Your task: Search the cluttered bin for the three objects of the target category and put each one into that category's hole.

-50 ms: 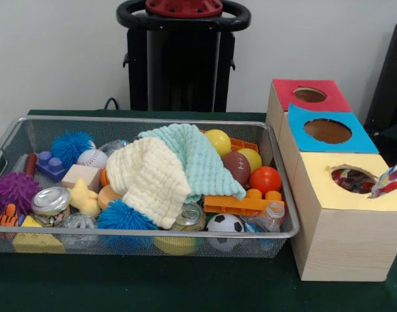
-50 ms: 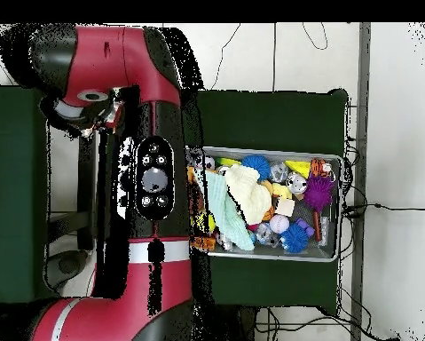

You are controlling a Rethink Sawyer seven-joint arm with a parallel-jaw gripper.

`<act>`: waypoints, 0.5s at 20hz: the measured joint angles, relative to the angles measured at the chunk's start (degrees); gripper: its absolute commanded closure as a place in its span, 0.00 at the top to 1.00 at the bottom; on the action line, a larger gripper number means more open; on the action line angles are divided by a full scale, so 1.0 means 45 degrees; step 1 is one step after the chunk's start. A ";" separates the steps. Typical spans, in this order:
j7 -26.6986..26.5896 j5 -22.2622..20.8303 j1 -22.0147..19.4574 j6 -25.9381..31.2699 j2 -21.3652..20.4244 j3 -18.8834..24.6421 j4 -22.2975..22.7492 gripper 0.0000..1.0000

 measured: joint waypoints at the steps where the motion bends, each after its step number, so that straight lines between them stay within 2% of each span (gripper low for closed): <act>1: 0.0000 -0.0014 0.0000 0.0021 -0.0033 -0.0007 0.0001 0.00; 10: 0.0000 -0.0963 -0.0103 0.0106 -0.0581 -0.0066 0.0436 0.00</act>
